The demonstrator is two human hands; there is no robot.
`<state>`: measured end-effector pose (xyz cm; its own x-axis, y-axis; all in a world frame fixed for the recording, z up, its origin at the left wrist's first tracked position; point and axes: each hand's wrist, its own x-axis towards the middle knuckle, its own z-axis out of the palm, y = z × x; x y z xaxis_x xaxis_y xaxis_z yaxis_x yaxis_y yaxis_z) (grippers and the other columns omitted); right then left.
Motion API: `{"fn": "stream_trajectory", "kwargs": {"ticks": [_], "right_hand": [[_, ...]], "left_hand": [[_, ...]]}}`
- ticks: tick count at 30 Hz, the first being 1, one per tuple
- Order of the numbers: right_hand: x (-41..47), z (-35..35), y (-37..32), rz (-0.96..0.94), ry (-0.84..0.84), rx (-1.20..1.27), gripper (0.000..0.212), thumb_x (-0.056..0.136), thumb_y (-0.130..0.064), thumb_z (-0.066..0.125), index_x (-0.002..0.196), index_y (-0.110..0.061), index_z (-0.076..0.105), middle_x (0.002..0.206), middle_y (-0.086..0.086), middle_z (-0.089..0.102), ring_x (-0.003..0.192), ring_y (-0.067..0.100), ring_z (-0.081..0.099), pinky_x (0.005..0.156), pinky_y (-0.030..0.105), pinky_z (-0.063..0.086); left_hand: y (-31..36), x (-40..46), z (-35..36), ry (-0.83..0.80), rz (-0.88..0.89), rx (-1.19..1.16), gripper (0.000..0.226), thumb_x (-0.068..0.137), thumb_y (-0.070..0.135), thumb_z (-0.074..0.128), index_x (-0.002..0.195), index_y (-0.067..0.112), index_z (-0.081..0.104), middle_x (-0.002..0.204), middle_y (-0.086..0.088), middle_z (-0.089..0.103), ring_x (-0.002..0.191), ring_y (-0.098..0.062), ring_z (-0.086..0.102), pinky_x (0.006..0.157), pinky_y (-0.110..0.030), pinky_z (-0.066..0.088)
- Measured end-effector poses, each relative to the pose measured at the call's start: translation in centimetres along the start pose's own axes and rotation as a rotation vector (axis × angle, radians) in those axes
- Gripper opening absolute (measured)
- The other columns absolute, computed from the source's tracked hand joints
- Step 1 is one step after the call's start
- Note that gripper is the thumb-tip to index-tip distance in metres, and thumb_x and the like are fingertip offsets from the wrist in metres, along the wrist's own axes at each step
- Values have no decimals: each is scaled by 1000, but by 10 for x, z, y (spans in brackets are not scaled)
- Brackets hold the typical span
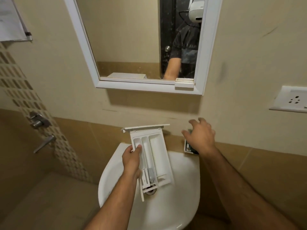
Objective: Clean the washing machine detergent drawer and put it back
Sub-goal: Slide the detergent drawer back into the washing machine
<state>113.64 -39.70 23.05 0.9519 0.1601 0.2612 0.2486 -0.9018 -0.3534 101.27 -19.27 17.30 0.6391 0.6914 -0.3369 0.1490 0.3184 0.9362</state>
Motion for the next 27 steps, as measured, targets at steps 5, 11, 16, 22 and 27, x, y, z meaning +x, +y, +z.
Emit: {"fn": "stream_trajectory", "kwargs": {"ticks": [5, 11, 16, 22, 27], "right_hand": [[-15, -6, -57, -316, -65, 329, 57, 83, -52, 63, 132, -25, 56, 137, 3, 53, 125, 23, 49, 104, 37, 42], [-47, -3, -118, -481, -448, 488, 86, 71, -74, 60, 144, -33, 39, 147, -1, 47, 132, 18, 45, 99, 31, 39], [-80, 4, -171, -604, -692, 541, 90, 76, -65, 68, 150, -28, 32, 152, 1, 40, 138, 20, 40, 112, 40, 36], [-149, 19, -258, -830, -647, 301, 96, 71, -68, 70, 149, -28, 34, 160, 7, 25, 148, 23, 20, 116, 47, 27], [-249, 23, -342, -1081, -680, 16, 78, 72, -68, 66, 137, -28, 49, 136, -3, 57, 128, 21, 49, 111, 53, 28]], "left_hand": [[7, -10, -32, -44, 175, 187, 6, 93, 18, 64, 94, 21, 69, 96, -4, 73, 95, -25, 69, 84, -36, 55], [16, -21, -92, -65, 291, 429, 9, 91, 18, 66, 94, 20, 74, 76, 14, 72, 64, 1, 65, 57, -12, 49], [36, -37, -157, -133, 369, 779, 21, 86, 32, 66, 66, 36, 66, 56, 12, 59, 54, -10, 49, 57, -28, 38], [63, -70, -262, -47, 352, 1212, 8, 85, 44, 67, 78, 41, 69, 77, 14, 69, 77, -13, 61, 66, -28, 41], [67, -119, -362, -30, 359, 1511, 11, 85, 48, 64, 91, 41, 71, 84, 13, 69, 92, -16, 63, 79, -34, 43]]}}
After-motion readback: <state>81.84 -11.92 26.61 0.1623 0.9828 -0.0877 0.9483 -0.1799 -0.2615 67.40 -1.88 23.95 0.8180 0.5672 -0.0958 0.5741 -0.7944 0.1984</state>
